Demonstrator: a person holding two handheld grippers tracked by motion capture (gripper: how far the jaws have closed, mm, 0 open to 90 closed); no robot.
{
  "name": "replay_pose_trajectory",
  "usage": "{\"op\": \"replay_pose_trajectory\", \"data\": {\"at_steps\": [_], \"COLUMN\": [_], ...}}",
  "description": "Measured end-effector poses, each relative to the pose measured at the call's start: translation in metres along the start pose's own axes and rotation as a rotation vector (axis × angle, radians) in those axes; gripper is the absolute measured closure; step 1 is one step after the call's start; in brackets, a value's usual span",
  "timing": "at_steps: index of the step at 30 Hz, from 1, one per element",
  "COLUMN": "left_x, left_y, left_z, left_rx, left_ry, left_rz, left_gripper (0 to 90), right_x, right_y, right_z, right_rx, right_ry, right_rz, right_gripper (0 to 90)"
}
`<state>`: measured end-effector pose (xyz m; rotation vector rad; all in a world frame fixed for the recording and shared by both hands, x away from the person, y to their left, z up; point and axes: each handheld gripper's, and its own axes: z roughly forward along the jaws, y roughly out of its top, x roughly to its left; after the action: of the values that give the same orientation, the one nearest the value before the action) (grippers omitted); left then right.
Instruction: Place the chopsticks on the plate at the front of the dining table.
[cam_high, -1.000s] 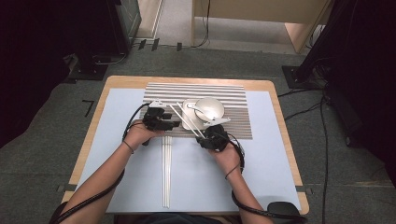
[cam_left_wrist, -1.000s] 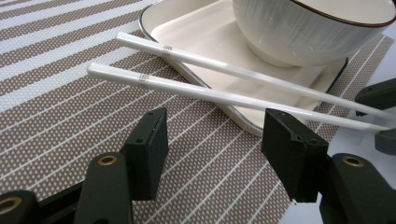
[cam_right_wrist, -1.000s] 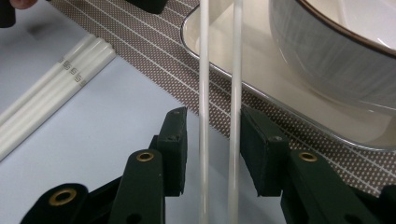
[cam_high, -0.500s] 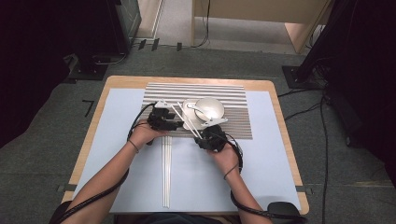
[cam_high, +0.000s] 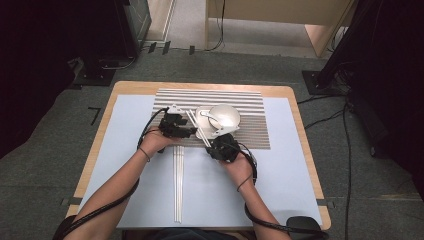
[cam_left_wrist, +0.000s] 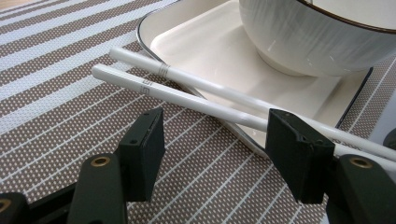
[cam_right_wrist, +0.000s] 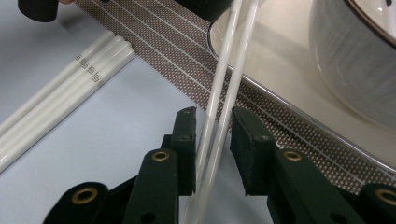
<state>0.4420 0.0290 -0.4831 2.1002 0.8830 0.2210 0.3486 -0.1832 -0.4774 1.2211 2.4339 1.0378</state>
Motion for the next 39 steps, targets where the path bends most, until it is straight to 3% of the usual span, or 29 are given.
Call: {"op": "replay_pose_trajectory", "data": {"at_steps": [10, 23, 39], "left_x": [-0.002, 0.005, 0.008], "left_y": [0.0, 0.001, 0.012], "left_z": [0.005, 0.009, 0.019], "left_rx": [-0.01, -0.041, -0.045], "left_ry": [0.007, 0.029, 0.05], "left_rz": [0.008, -0.025, -0.02], "left_gripper": [36.9, 36.4, 35.8], "right_x": [0.0, -0.001, -0.003], "right_y": [0.0, 0.007, 0.016], "right_z": [0.002, 0.009, 0.017], "right_rx": [-0.015, -0.028, -0.038], "right_ry": [0.0, -0.034, -0.035], "right_rz": [0.025, 0.072, 0.107], "right_gripper": [73.5, 75.1, 71.5]}}
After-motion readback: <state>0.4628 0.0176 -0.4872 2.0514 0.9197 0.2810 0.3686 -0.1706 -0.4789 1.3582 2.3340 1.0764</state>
